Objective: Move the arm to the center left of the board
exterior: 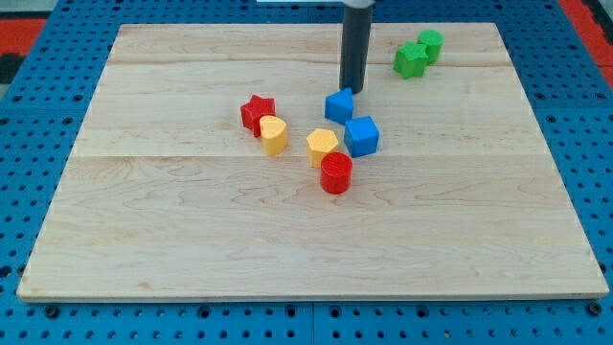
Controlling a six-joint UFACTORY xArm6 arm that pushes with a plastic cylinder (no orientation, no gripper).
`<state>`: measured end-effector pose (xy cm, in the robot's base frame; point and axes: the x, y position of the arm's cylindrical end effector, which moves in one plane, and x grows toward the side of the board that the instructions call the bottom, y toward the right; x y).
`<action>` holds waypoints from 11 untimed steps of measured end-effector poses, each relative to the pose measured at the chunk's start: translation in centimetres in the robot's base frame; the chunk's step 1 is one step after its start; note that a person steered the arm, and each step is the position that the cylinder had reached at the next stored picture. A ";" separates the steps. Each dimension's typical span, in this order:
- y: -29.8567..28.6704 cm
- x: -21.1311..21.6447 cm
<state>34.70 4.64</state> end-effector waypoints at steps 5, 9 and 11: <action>-22.1 -1.3; -30.4 8.4; -30.0 9.6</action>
